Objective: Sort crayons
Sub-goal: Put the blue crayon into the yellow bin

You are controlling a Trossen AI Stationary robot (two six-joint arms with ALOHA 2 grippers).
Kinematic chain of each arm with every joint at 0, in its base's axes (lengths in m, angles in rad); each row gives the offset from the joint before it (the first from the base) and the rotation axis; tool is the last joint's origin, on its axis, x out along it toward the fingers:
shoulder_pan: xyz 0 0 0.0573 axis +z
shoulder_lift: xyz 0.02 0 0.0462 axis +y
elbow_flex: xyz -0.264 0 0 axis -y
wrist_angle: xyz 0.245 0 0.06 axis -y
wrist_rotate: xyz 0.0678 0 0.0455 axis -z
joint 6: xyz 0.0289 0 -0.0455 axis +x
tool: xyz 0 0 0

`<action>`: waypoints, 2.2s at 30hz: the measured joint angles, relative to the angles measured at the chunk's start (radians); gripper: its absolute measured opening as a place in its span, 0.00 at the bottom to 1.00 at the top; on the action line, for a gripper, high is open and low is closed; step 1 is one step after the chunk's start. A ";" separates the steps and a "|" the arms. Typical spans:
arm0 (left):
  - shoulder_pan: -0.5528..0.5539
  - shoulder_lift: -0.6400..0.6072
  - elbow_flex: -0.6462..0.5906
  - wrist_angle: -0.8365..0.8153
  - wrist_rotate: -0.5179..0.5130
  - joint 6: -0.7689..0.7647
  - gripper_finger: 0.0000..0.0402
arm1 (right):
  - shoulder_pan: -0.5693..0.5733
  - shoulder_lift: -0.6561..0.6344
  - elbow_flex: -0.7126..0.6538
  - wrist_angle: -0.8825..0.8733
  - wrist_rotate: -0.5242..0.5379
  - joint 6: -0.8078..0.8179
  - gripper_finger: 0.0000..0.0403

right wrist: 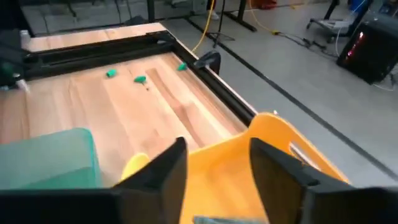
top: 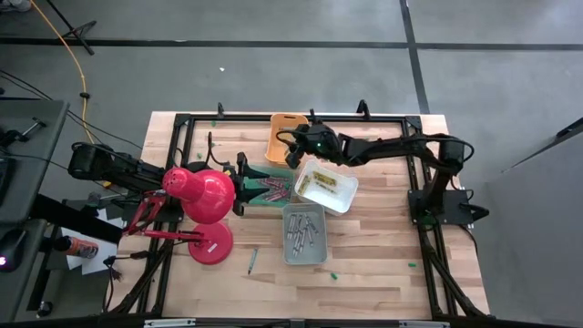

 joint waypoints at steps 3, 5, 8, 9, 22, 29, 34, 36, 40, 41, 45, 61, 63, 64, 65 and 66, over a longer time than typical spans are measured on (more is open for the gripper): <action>-0.001 0.000 0.000 -0.003 0.000 0.000 0.46 | 0.005 -0.053 0.017 -0.114 0.000 -0.044 0.49; -0.001 0.000 0.000 -0.022 0.001 -0.005 0.46 | 0.015 -0.098 0.017 -0.241 0.012 -0.058 0.54; -0.001 0.000 0.000 -0.040 0.001 -0.010 0.46 | 0.048 -0.171 0.014 -0.437 0.055 -0.046 0.56; -0.001 0.000 0.000 -0.045 0.001 -0.010 0.46 | 0.064 -0.201 -0.006 -0.473 0.066 -0.031 0.57; 0.000 0.000 0.000 -0.033 -0.003 -0.018 0.46 | 0.584 -0.665 -0.431 -0.529 0.270 0.457 0.37; 0.000 0.000 0.000 -0.023 -0.004 -0.028 0.46 | 0.807 -0.704 -0.461 -0.694 0.373 0.780 0.03; -0.002 0.000 0.000 -0.022 -0.004 -0.028 0.46 | 0.830 -0.589 -0.462 -0.911 0.334 1.031 0.01; -0.002 0.000 0.000 -0.023 -0.004 -0.027 0.46 | 0.824 -0.533 -0.462 -0.957 0.338 1.089 0.01; -0.002 0.000 0.000 -0.022 -0.004 -0.027 0.46 | 0.778 -0.443 -0.462 -0.987 0.340 1.123 0.00; -0.002 0.000 0.000 -0.020 -0.004 -0.026 0.46 | 0.761 -0.425 -0.462 -0.987 0.345 1.127 0.00; -0.002 0.000 0.000 -0.019 -0.004 -0.026 0.46 | 0.686 -0.380 -0.462 -0.989 0.348 1.113 0.00; -0.001 0.000 0.000 -0.021 -0.004 -0.017 0.46 | 0.488 -0.371 -0.461 -0.972 0.396 0.946 0.00; -0.001 0.000 0.000 -0.023 -0.004 -0.017 0.46 | 0.468 -0.371 -0.461 -0.971 0.418 0.925 0.00; 0.001 0.000 0.000 -0.023 -0.006 -0.017 0.46 | 0.458 -0.371 -0.461 -0.972 0.429 0.919 0.00; 0.001 0.000 0.000 -0.023 -0.009 -0.017 0.46 | 0.447 -0.371 -0.461 -0.971 0.434 0.909 0.00; 0.001 0.000 0.000 -0.023 -0.010 -0.017 0.46 | 0.436 -0.371 -0.461 -0.970 0.437 0.900 0.00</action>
